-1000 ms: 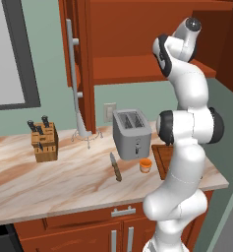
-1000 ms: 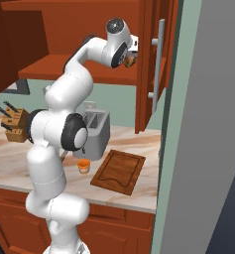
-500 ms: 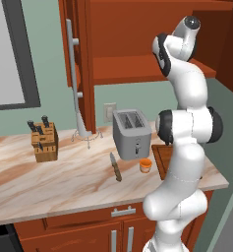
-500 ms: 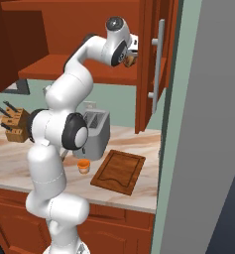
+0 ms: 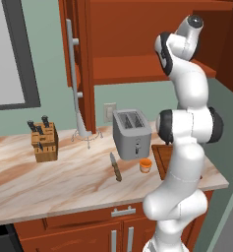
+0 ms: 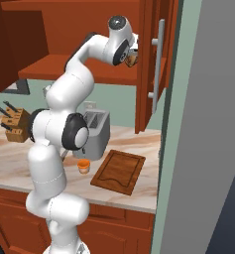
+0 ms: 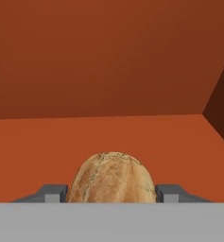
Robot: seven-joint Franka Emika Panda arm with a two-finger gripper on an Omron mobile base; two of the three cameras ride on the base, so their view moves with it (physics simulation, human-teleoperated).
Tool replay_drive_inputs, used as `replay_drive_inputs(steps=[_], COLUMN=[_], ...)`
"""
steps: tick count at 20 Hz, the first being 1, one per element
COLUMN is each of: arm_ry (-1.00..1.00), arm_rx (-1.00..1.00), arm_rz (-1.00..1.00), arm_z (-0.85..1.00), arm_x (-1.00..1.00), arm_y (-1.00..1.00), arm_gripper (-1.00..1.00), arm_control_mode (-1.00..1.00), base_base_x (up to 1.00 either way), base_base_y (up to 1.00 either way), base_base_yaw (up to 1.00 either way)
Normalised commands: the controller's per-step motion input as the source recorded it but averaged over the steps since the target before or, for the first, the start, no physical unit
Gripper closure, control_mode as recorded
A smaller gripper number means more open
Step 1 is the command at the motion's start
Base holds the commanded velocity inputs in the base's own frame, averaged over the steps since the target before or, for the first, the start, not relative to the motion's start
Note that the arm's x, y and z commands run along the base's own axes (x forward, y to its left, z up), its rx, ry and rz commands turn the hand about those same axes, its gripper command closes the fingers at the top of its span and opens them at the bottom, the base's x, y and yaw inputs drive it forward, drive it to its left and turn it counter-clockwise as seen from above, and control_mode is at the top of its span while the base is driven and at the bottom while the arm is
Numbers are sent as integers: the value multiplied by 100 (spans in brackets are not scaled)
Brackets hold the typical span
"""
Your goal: Pick the bread, place it on the cutting board, pick the jam, place it on the counter, and close the cabinet.
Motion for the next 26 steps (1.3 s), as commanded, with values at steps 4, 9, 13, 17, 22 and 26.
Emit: replay_drive_inputs(steps=[4, 9, 13, 17, 22, 26], arm_ry=[-1, 0, 0, 0, 0, 0], arm_rx=[0, 0, 0, 0, 0, 0], arm_rz=[0, 0, 0, 0, 0, 0], arm_z=[0, 0, 0, 0, -4, -5], arm_x=[-25, -36, -39, -37, -43, -44], arm_y=[-10, 0, 0, 0, 0, 0], arm_gripper=[100, 100, 100, 100, 100, 100], arm_control_mode=[-100, -100, -100, -100, -100, -100], base_base_x=[0, 0, 0, 0, 0, 0], base_base_y=[0, 0, 0, 0, 0, 0], base_base_yaw=[0, 0, 0, 0, 0, 0])
